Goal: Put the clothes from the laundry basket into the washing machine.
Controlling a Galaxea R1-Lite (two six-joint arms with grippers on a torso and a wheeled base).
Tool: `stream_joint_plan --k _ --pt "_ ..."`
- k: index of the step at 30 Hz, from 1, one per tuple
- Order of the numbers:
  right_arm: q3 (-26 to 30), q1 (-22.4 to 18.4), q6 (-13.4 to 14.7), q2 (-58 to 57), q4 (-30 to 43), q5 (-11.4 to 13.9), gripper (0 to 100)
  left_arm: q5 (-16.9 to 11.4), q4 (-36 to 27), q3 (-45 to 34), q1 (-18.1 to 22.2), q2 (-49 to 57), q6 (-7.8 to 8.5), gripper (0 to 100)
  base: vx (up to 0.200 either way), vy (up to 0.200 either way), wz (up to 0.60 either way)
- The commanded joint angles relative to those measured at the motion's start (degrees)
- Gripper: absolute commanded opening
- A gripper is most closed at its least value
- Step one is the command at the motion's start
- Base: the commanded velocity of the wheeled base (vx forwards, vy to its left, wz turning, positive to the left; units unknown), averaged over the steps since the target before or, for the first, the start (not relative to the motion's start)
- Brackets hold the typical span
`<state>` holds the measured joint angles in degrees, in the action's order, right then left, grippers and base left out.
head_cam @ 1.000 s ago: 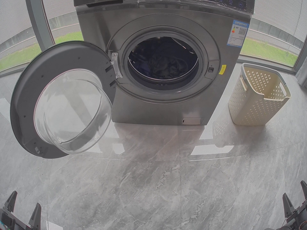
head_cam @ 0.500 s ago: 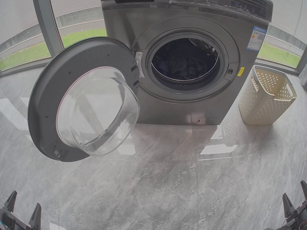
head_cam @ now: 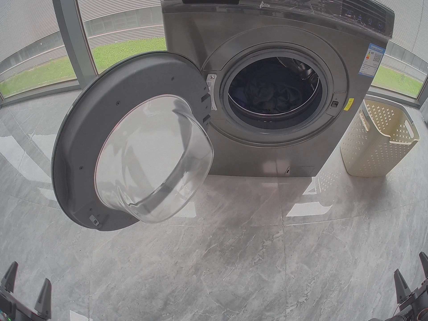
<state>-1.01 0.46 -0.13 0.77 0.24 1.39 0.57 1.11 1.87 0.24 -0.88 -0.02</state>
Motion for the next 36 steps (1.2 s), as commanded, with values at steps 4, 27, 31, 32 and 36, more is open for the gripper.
stream_joint_plan --k 4,27,31,32,36 --pt "0.92 -0.02 -0.04 -0.77 0.02 0.02 100 -4.0 3.81 25.12 -1.74 -26.37 -1.91 100 0.0 0.0 0.0" --pt "0.92 -0.02 -0.04 -0.77 0.02 0.02 100 -12.79 22.62 42.52 -3.14 -71.1 -1.29 100 0.0 0.0 0.0" --pt "0.92 -0.02 -0.04 -0.77 0.02 0.02 100 -16.13 24.82 42.52 -5.17 -72.34 -1.38 100 0.0 0.0 0.0" --pt "0.92 -0.02 -0.04 -0.77 0.02 0.02 100 -16.39 24.99 42.52 -5.69 -72.07 -1.47 100 0.0 0.0 0.0" --pt "0.92 -0.02 -0.04 -0.77 0.02 0.02 100 -17.36 25.08 41.29 -9.12 -71.1 -1.47 100 0.0 0.0 0.0"
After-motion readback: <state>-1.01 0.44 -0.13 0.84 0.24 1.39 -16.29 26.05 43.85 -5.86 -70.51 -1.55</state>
